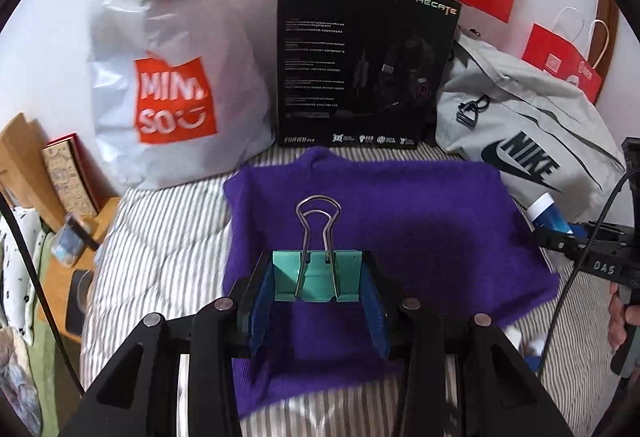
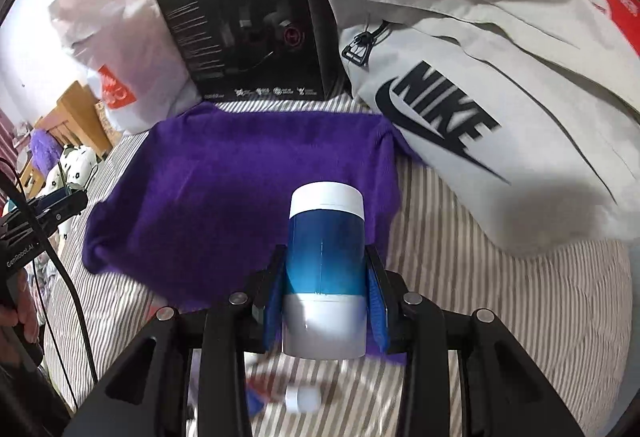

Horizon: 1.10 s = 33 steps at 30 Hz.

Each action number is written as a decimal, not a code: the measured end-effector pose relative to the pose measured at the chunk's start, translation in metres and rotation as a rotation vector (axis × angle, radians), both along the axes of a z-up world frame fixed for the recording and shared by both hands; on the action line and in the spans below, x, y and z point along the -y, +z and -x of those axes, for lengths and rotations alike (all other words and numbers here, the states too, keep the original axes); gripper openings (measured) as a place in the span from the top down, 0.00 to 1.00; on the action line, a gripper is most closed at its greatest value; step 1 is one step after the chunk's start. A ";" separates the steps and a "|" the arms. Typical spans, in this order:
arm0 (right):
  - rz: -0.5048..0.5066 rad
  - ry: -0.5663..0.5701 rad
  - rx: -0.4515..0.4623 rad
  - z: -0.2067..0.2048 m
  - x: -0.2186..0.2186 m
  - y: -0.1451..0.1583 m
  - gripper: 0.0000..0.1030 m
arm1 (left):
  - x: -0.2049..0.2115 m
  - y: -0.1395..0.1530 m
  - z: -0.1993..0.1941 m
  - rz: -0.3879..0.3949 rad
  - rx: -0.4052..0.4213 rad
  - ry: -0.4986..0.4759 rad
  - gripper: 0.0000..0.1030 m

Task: Organize rigid objects
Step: 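Carry clip with left tool onto purple towel while right tool sets jar beside it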

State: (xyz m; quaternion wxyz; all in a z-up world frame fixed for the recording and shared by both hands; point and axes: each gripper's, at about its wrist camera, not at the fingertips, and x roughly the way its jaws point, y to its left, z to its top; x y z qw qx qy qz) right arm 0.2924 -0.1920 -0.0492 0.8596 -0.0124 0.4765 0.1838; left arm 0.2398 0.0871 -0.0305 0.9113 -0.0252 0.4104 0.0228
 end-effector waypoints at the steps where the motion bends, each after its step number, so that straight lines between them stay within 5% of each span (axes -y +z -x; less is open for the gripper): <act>1: -0.002 -0.001 -0.005 -0.009 -0.003 -0.002 0.65 | 0.000 -0.003 -0.009 0.002 -0.003 -0.002 0.62; 17: 0.068 0.048 -0.068 -0.100 -0.056 -0.050 0.65 | -0.005 -0.060 -0.094 0.046 -0.110 0.001 0.62; 33: 0.153 0.089 -0.040 -0.108 -0.074 -0.062 0.64 | 0.011 -0.081 -0.117 -0.036 -0.207 -0.019 0.61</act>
